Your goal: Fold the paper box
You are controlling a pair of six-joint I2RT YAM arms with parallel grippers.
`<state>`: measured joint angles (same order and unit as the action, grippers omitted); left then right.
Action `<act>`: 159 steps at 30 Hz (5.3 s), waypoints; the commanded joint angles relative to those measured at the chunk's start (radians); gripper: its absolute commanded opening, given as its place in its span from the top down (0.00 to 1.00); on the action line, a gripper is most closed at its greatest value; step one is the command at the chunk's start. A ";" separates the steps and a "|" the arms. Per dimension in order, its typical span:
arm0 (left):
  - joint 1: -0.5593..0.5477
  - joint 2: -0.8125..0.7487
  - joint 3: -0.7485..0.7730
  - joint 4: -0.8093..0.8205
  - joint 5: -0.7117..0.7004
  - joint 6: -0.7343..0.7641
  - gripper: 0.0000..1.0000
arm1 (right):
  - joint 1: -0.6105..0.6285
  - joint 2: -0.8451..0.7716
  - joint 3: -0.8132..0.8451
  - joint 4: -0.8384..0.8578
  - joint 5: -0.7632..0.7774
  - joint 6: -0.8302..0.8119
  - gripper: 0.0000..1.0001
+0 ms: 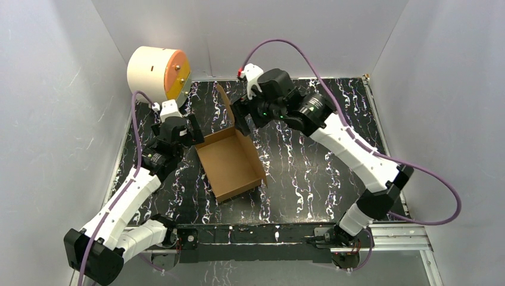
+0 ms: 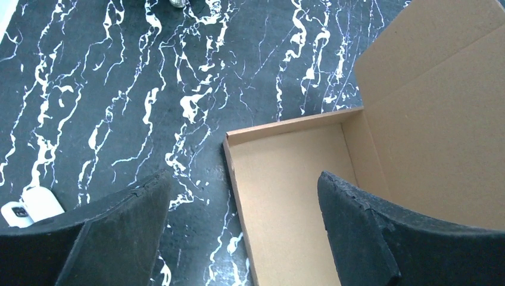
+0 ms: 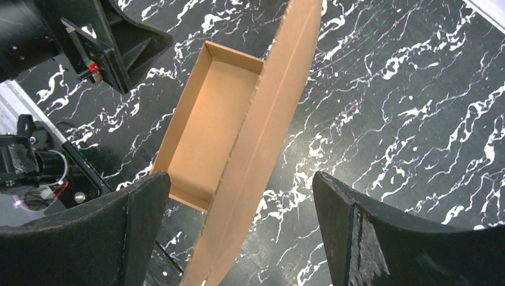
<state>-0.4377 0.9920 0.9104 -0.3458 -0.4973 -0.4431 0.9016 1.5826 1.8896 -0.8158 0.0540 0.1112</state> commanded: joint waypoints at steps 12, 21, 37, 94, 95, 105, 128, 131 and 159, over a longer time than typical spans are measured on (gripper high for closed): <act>0.157 -0.090 -0.080 0.027 0.072 0.082 0.09 | 0.110 0.298 0.346 -0.303 0.238 -0.091 0.27; 0.160 -0.111 -0.086 0.030 0.096 0.086 0.09 | 0.111 0.357 0.379 -0.352 0.249 -0.185 0.70; 0.160 -0.206 -0.079 0.033 0.229 0.136 0.09 | 0.029 0.305 0.289 -0.226 0.038 -0.662 1.00; 0.173 0.074 0.259 0.057 0.567 0.380 0.12 | -0.490 -0.376 -0.608 0.444 -0.308 -0.446 0.18; 0.175 0.093 0.272 0.054 0.588 0.387 0.13 | -0.503 -0.372 -0.615 0.456 -0.336 -0.449 0.20; 0.244 0.213 0.341 0.061 0.795 0.404 0.18 | -0.533 -0.338 -0.638 0.500 -0.442 -0.448 0.32; 0.242 0.247 0.339 0.050 0.875 0.257 0.74 | -0.532 -0.351 -0.658 0.499 -0.382 -0.325 0.84; 0.215 0.201 0.310 0.054 0.808 0.198 0.75 | -0.525 -0.356 -0.662 0.513 -0.360 -0.266 0.89; -0.211 0.296 0.235 0.224 -0.112 -0.066 0.87 | -0.215 -0.176 -0.570 0.641 0.472 0.062 0.96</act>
<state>-0.6144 1.2682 1.1637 -0.1902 -0.5003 -0.4797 0.6418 1.3834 1.2884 -0.2287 0.4358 0.1352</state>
